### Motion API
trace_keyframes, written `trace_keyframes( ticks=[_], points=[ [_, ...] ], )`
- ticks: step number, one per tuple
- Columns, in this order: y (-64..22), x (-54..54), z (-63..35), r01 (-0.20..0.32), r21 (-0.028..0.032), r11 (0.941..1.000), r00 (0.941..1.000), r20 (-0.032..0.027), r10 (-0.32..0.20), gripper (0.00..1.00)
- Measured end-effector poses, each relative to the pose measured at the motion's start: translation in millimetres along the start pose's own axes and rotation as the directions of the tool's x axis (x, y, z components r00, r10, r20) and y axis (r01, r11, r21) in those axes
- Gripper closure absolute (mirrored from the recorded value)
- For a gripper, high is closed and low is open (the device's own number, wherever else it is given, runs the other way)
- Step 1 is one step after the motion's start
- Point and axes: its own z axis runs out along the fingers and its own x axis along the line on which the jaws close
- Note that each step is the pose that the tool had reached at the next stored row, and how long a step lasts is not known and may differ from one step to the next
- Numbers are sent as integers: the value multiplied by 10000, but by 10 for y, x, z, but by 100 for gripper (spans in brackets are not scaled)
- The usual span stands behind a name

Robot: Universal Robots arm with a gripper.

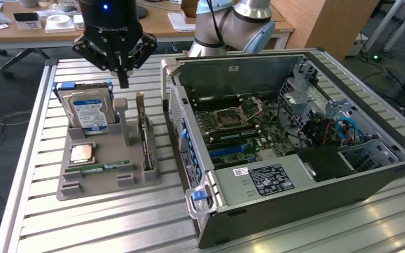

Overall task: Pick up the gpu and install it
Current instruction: 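Reach for the gpu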

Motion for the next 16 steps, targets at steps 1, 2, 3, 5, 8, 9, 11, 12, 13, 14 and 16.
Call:
trace_keyframes(
  ticks=[1, 2, 3, 5, 8, 9, 11, 12, 13, 14, 16],
  points=[
    [0, 2, 0, 0, 0, 10000, 10000, 1, 0, 89],
    [0, 3, 0, 0, 0, 10000, 10000, 0, 0, 89],
    [-1, 12, 0, 0, 1, 10000, 10000, 1, 0, 89],
    [-2, 21, -1, 0, 0, 10000, 10000, 0, 0, 89],
    [-2, 28, -1, 0, 0, 10000, 10000, 0, 0, 89],
    [-2, 30, -1, 0, 0, 10000, 10000, 0, 0, 89],
    [-3, 31, -1, 1, 0, 10000, 10000, 1, -1, 89],
    [-3, 33, -1, 1, 0, 10000, 10000, 0, -1, 89],
    [-3, 36, 0, 0, 0, 10000, 10000, 1, 0, 89],
    [-3, 39, 1, -1, 0, 10000, 10000, 1, 1, 89],
    [-3, 39, 1, 1, 0, 10000, 10000, 0, -1, 89]
  ],
)
